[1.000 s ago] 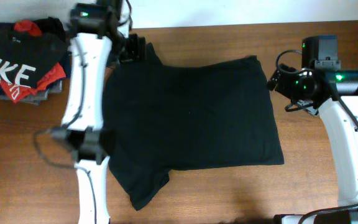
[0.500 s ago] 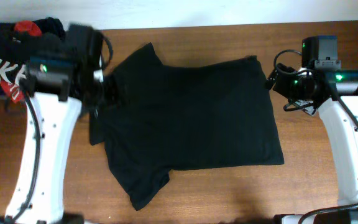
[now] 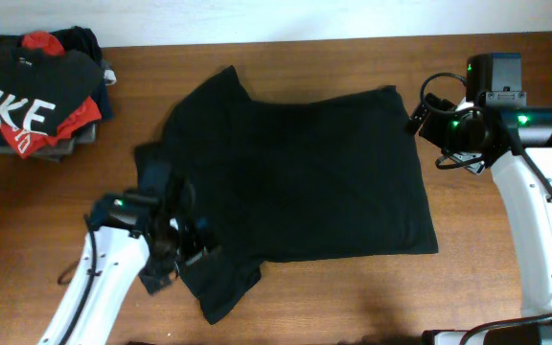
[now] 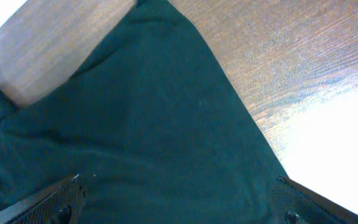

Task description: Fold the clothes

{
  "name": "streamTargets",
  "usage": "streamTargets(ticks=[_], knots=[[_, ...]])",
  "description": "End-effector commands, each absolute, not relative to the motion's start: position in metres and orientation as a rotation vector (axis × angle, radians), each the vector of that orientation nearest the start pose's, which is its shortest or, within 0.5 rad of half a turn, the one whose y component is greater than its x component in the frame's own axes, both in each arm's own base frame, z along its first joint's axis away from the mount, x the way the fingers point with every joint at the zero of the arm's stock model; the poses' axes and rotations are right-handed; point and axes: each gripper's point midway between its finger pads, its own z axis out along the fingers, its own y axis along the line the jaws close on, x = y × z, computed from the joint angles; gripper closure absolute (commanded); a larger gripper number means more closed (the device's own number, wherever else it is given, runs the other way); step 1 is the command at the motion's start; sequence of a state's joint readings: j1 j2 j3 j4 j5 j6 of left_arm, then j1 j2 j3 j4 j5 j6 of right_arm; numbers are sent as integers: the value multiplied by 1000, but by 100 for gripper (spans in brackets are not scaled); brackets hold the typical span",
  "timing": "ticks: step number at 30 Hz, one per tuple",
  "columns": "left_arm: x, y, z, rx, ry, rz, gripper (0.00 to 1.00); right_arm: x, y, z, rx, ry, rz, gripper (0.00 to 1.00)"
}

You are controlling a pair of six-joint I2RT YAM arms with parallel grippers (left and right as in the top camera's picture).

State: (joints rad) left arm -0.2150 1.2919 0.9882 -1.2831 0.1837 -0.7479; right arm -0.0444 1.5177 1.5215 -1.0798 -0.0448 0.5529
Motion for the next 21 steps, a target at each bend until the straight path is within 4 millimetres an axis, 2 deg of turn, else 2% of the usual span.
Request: streamTargets(ticks=[1,8,15,21], knots=[[158,-74,83,-1080,3147,-238,2,371,-9,224,774,2537,238,1],[133,-68,58,-1181,3193,-163,3,374,-9,216,779,2554,232,1],[119,-76,32,-1269,3198,-234,9,377,-9,215,779,2553,233,1],[114,-90,16,-1164,3226,-312,11,377,-9,215,779,2552,233,1]])
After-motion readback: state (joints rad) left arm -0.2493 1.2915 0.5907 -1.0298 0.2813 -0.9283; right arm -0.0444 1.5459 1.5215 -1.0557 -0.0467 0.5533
